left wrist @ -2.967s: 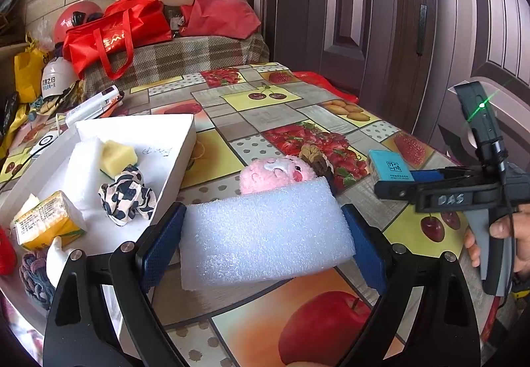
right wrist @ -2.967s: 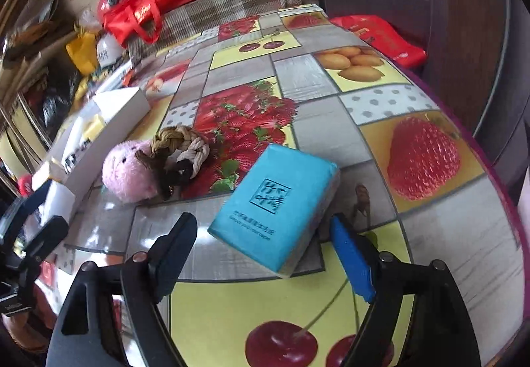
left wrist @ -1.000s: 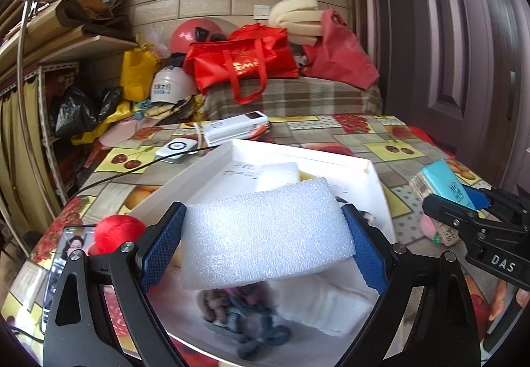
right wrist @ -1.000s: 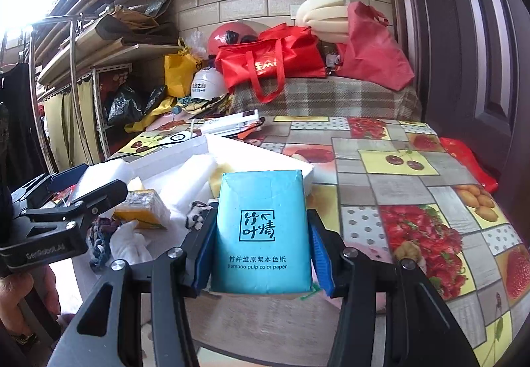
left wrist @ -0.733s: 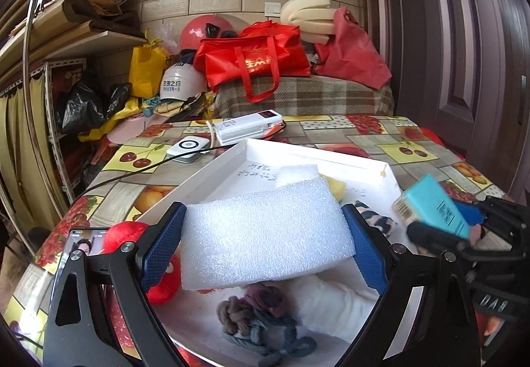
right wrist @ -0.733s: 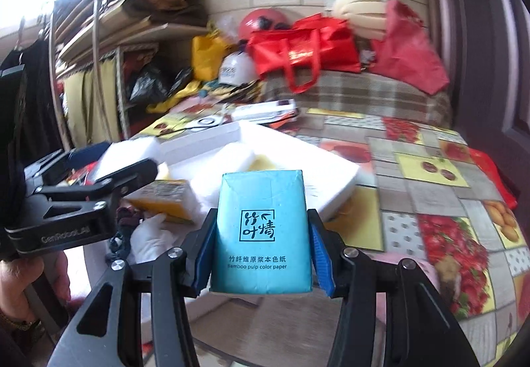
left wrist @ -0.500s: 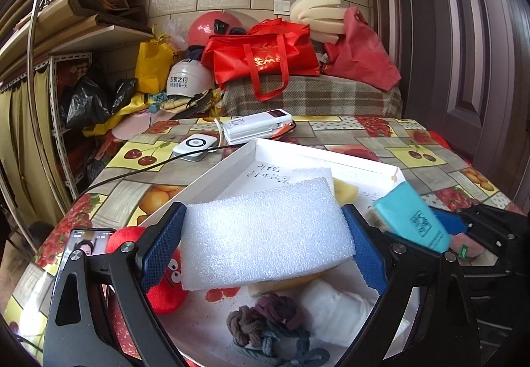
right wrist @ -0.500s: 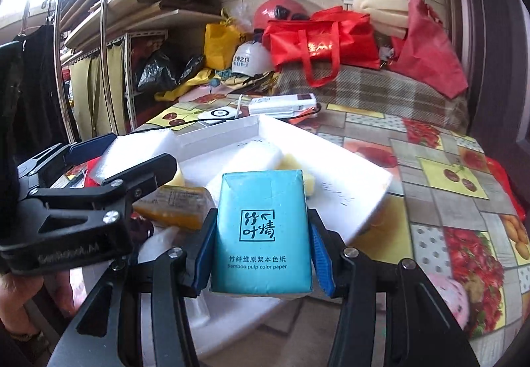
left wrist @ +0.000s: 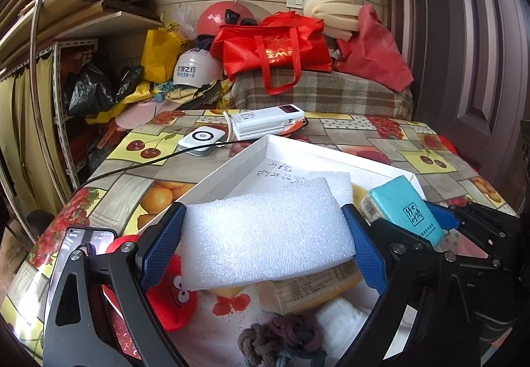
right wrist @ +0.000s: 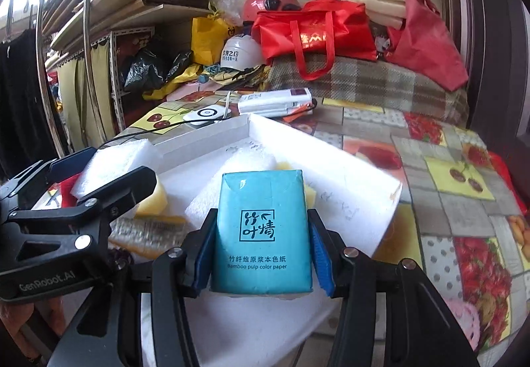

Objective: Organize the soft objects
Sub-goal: 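Open the right tool to drop the tissue pack while the left tool releases the foam sheet into the tray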

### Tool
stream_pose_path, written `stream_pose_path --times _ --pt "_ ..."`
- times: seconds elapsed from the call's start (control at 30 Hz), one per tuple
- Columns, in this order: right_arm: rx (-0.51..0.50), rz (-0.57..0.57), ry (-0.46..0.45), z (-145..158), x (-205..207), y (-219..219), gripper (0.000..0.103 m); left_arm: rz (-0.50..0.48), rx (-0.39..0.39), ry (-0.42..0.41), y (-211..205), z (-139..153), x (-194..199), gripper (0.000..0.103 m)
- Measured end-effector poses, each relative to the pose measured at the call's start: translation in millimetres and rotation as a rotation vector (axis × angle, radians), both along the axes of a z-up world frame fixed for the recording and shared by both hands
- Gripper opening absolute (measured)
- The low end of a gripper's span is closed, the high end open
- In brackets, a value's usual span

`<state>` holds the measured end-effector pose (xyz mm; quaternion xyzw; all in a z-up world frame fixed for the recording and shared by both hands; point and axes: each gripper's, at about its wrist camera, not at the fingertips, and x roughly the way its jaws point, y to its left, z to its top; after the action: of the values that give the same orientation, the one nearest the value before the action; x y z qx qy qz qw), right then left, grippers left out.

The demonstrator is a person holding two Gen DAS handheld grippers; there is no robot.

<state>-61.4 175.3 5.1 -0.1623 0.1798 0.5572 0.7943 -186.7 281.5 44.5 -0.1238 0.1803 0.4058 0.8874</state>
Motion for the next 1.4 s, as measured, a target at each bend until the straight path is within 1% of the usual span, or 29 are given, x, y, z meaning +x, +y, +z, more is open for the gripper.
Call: stream_pose_path --times 0.17,0.3,0.47,0.83,0.9,0.97,1.0,1.03,1.13,1.2,1.3,1.4 --pt "0.003 -0.033 -0.048 2 0 12 0.051 0.035 -0.030 -0.003 11 -2 0 0.094" --pt "0.016 -0.048 -0.032 3 4 9 0.051 0.039 -0.022 -0.007 9 -2 -2 0.094" --pt "0.042 -0.063 -0.020 5 7 5 0.051 0.041 0.005 0.012 5 -1 1 0.094" --pt "0.053 -0.075 -0.017 6 9 3 0.054 0.050 0.005 0.018 6 -1 -1 0.094" --pt "0.046 -0.080 -0.010 6 10 4 0.061 0.076 0.000 0.017 8 -2 -4 0.094" --pt "0.046 -0.110 0.004 5 15 3 0.081 0.099 -0.001 -0.002 8 -1 -10 0.095" --pt "0.050 -0.118 0.016 5 17 2 0.084 0.106 0.004 -0.007 8 -1 -12 0.097" --pt "0.056 -0.117 0.021 5 17 0 0.086 0.117 0.016 -0.007 6 -1 -14 0.097" --pt "0.071 -0.126 0.002 7 14 -3 0.086 0.142 0.056 -0.014 0 1 -17 0.101" --pt "0.077 -0.126 -0.001 7 13 -4 0.086 0.154 0.066 -0.018 0 2 -18 0.103" --pt "0.081 -0.133 0.002 7 15 -4 0.093 0.170 0.077 -0.038 -2 3 -23 0.103" --pt "0.089 -0.132 -0.002 8 14 -5 0.099 0.176 0.111 -0.065 -9 6 -28 0.103"
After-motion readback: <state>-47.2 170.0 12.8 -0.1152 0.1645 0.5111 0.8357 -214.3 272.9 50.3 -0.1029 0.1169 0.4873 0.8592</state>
